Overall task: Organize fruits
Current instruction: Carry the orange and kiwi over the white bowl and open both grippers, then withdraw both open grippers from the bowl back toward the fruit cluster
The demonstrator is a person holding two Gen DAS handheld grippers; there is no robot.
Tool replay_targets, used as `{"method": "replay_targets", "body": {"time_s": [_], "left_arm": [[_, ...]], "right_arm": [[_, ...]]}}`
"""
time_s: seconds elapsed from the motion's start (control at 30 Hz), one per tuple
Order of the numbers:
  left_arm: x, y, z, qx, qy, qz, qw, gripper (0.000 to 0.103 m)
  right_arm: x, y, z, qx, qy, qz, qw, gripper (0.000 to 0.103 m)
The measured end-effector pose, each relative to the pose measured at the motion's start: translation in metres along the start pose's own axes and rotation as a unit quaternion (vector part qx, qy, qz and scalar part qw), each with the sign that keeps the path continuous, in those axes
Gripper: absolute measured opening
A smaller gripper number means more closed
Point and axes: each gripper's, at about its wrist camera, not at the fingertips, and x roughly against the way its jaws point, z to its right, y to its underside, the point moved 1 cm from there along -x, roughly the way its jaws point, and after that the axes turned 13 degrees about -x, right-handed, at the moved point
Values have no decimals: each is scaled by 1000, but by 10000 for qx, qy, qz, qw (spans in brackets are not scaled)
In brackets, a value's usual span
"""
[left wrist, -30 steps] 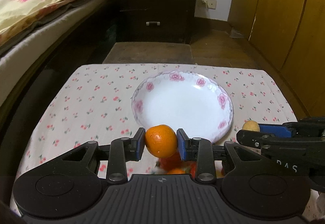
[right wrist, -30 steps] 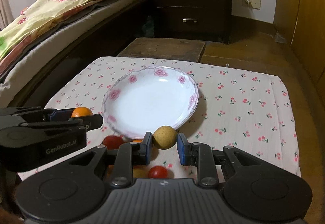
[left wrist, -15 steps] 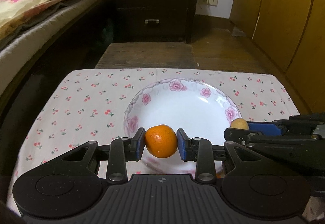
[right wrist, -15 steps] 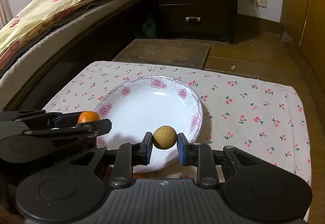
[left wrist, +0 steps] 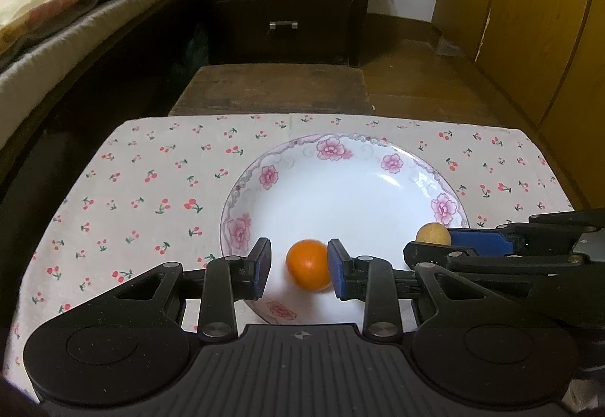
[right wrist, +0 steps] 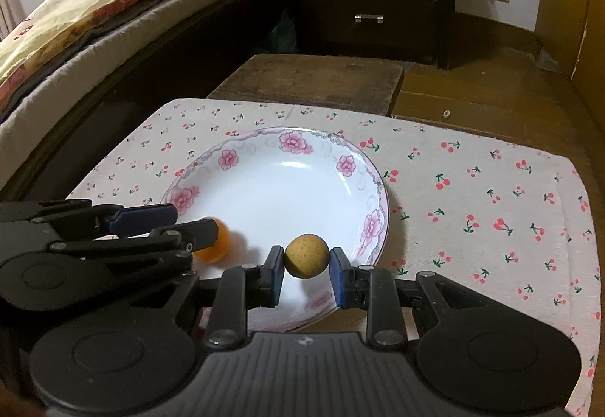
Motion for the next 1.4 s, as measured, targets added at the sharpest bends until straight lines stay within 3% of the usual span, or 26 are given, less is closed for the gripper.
{"method": "replay_targets", "body": {"time_s": [0.63,1.4], "left_arm": [[15,-4,-7,99,-65,150,9998,66],[65,17,-11,112,-40,333,9994,76]], "right_arm": [[17,-6,4,-218,21,222,9995,29],[67,26,-7,-257,25,346,9991,35]]}}
